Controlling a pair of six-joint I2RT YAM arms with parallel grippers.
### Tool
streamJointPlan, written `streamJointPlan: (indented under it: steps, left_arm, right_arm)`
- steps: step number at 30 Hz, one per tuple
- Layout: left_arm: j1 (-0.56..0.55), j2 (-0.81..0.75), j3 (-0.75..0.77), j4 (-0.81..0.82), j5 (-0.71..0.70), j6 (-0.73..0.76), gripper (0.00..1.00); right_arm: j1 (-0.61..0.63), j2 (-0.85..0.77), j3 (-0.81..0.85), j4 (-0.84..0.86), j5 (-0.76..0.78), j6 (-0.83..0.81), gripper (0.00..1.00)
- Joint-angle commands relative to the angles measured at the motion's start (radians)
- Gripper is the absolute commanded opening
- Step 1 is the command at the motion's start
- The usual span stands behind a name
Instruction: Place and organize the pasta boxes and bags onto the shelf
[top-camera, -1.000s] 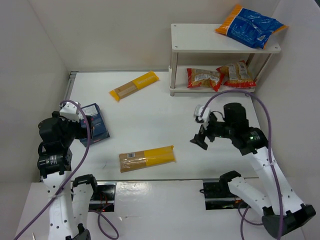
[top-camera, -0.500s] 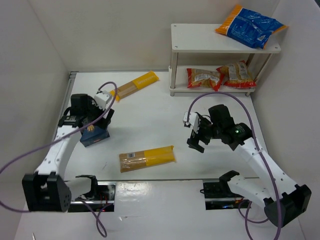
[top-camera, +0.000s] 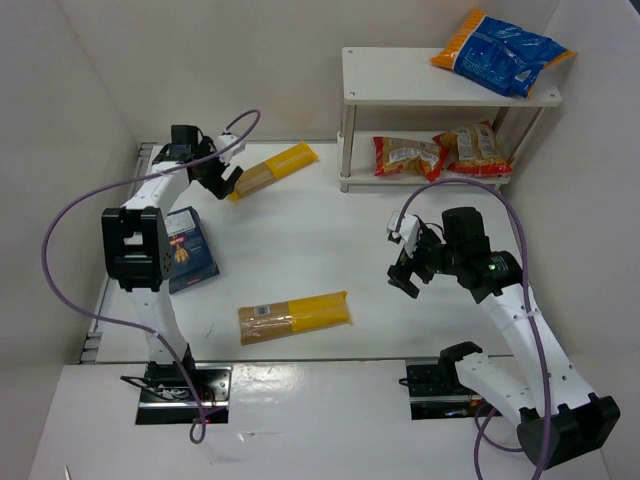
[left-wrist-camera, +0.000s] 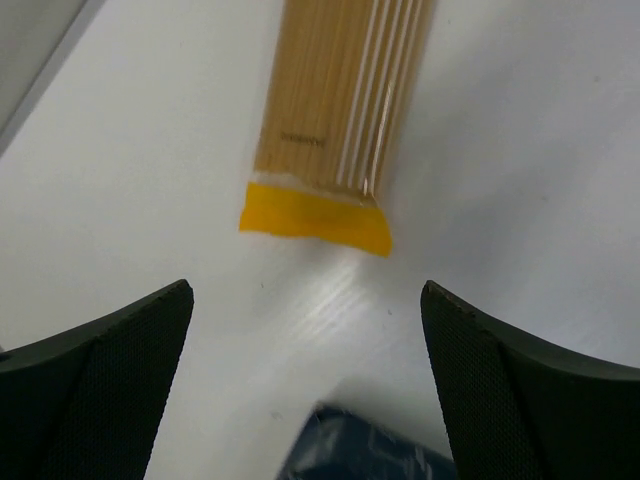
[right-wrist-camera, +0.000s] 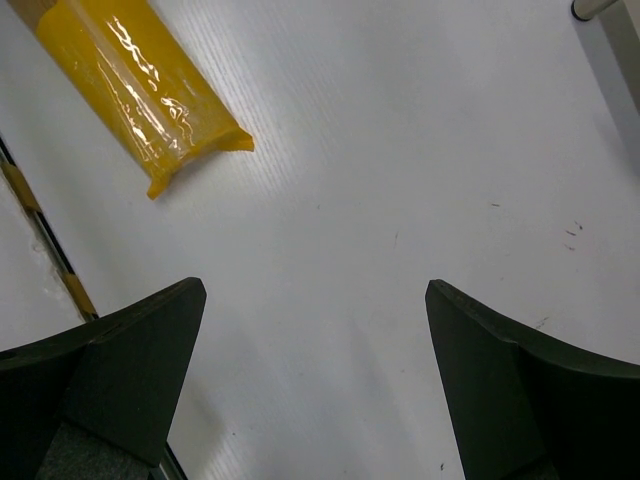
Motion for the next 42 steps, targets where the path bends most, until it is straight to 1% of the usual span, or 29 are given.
streamJointPlan:
  steps: [1,4,5,6,7,12,15,17,21,22,24,29,34,35,37,38,39,40,41,42]
  left_arm:
    - [-0.001,0.107,0.156,-0.065,0.115,0.071,1.00]
    - [-0.027,0.213,0.256,-0.114,0.151,0.083,1.00]
    - [-0.041,0.238,0.284,-0.123,0.151,0.083,1.00]
    - [-0.053,0.262,0.345,-0.153,0.151,0.083,1.00]
    - [-0.053,0.311,0.373,-0.166,0.137,0.083,1.00]
    - [-0.064,0.381,0.440,-0.187,0.115,0.071,1.00]
    - [-0.073,0.405,0.440,-0.178,0.071,0.060,1.00]
    - [-0.073,0.405,0.413,-0.155,0.039,0.060,1.00]
    - [-0.082,0.394,0.321,-0.062,-0.045,0.021,1.00]
    - [-0.082,0.382,0.307,-0.016,-0.088,0.011,1.00]
    - [-0.082,0.382,0.307,0.004,-0.127,-0.010,1.00]
    - [-0.073,0.416,0.376,-0.034,-0.127,-0.010,1.00]
    - [-0.082,0.476,0.456,-0.163,-0.104,0.026,1.00]
    - [-0.082,0.488,0.456,-0.181,-0.095,0.037,0.98]
    - [-0.091,0.488,0.456,-0.232,-0.084,0.071,0.84]
    - [-0.091,0.497,0.456,-0.249,-0.073,0.080,0.74]
    - [-0.091,0.497,0.456,-0.291,-0.073,0.103,0.42]
    - [-0.100,0.497,0.456,-0.310,-0.063,0.114,0.27]
    - [-0.100,0.488,0.445,-0.324,-0.063,0.131,0.15]
    - [-0.100,0.471,0.422,-0.333,-0.063,0.143,0.06]
  right_arm:
    - [-0.022,-0.001,0.019,0.012,-0.037,-0.011,0.99]
    - [-0.022,0.009,0.010,0.012,-0.037,-0.011,0.99]
    - [-0.022,0.009,0.010,0.012,-0.037,-0.011,0.99]
    - [-0.031,0.009,0.010,0.012,-0.037,-0.011,0.99]
    - [-0.031,0.009,0.010,0.012,-0.037,-0.011,0.99]
    - [-0.049,-0.001,0.010,0.012,-0.037,-0.011,0.99]
    - [-0.049,-0.001,0.010,0.012,-0.028,-0.011,0.99]
    - [-0.049,-0.001,0.001,0.021,-0.028,-0.011,0.99]
    - [-0.049,-0.001,0.001,0.021,-0.028,-0.011,0.99]
    - [-0.049,-0.001,0.001,0.021,-0.028,-0.011,0.99]
    - [-0.049,-0.010,0.001,0.021,-0.028,-0.011,0.99]
    - [-0.059,-0.010,0.001,0.021,-0.037,-0.011,0.99]
    - [-0.068,-0.010,0.001,0.021,-0.037,-0.002,0.99]
    - [-0.068,-0.010,0.001,0.021,-0.037,-0.002,0.99]
    - [-0.068,-0.010,0.001,0.021,-0.037,-0.002,0.99]
    - [-0.068,-0.010,0.001,0.021,-0.037,-0.002,0.99]
    - [-0.068,-0.010,0.001,0.030,-0.037,-0.002,0.99]
    - [-0.068,-0.020,0.001,0.030,-0.037,-0.002,0.99]
    - [-0.068,-0.020,0.001,0.030,-0.037,-0.002,0.99]
    - [-0.068,-0.020,0.001,0.030,-0.037,-0.002,0.99]
